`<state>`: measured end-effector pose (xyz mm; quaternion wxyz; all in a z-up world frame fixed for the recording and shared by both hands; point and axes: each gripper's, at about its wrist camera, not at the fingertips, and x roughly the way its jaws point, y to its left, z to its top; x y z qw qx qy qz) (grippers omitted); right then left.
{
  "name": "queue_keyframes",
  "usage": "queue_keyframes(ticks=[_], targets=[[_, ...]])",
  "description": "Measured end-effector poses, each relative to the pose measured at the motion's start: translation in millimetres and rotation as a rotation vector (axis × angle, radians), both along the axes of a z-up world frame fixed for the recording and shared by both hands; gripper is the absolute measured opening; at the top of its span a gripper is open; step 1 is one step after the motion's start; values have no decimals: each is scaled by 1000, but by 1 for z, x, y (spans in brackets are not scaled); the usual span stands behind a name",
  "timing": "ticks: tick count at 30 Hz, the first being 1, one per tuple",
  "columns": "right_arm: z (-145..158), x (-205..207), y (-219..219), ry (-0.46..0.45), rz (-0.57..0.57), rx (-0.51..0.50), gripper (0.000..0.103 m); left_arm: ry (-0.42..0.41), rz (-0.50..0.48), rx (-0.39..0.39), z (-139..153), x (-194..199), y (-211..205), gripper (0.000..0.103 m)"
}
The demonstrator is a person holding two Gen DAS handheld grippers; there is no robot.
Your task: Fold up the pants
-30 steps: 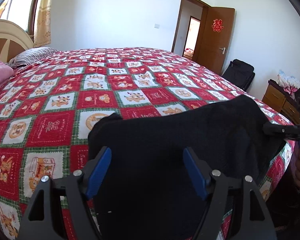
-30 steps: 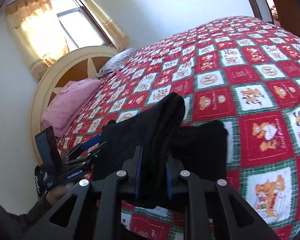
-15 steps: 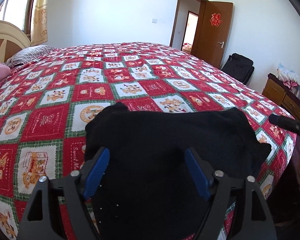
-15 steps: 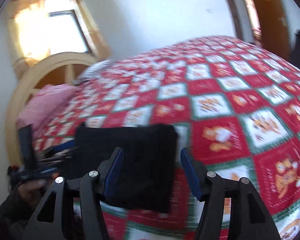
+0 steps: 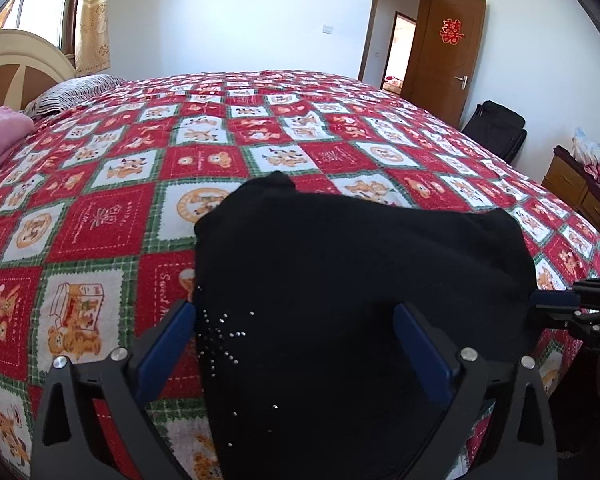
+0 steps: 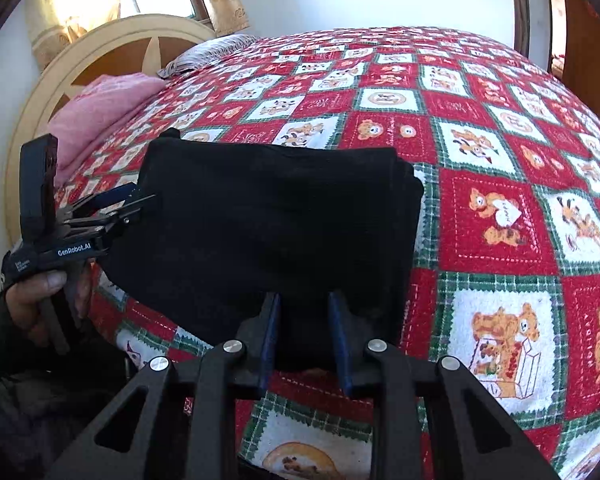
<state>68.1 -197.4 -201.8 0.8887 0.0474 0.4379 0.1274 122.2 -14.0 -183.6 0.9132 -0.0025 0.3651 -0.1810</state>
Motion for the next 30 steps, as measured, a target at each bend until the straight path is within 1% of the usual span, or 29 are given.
queue_keyframes(ticks=[1, 2, 3, 4, 5, 6, 8, 10, 11, 14, 15, 17, 18, 23, 25, 27, 29, 30], targets=[[2, -1, 2, -6, 1, -7, 29, -2, 0, 2, 0, 0, 0, 101], [7, -3, 5, -21, 0, -7, 34, 0, 2, 2, 0, 0, 0, 101], [15, -3, 8, -49, 4, 2, 44, 3, 2, -1, -1, 0, 0, 101], [22, -3, 10, -76, 13, 11, 49, 5, 1, -3, -2, 0, 0, 101], [31, 2, 13, -117, 28, 24, 57, 6, 0, -1, -2, 1, 0, 101], [38, 3, 17, -141, 40, 34, 59, 6, 0, 0, -2, 0, 0, 101], [47, 17, 21, -187, 56, 59, 59, 7, -1, -1, -2, 0, 0, 101], [46, 38, 19, -193, 24, 69, 59, 9, -2, 0, -2, 1, 0, 101], [40, 51, 14, -165, -11, 70, 59, 10, -3, 1, -2, 1, -1, 102], [19, 71, -3, -70, -100, 90, 59, 14, -6, -5, -3, 1, 0, 103], [14, 72, -8, -54, -113, 110, 59, 17, -6, -5, -4, 2, 0, 103], [11, 68, -18, -61, -111, 169, 59, 25, -6, -7, -6, 2, -1, 103], [11, 67, -21, -60, -108, 182, 59, 29, -5, -9, -6, 2, 0, 103], [11, 67, -24, -59, -98, 193, 59, 44, -6, -16, -7, 3, 1, 103], [14, 63, -21, -65, -107, 174, 59, 44, -6, -14, -8, 3, 1, 103], [22, 53, -16, -96, -120, 132, 59, 46, -5, -13, -8, 3, 1, 103], [31, 41, -4, -139, -95, 86, 59, 50, -5, -11, -8, 3, 1, 103], [34, 34, 6, -149, -71, 43, 59, 50, -5, -10, -7, 3, 1, 103]])
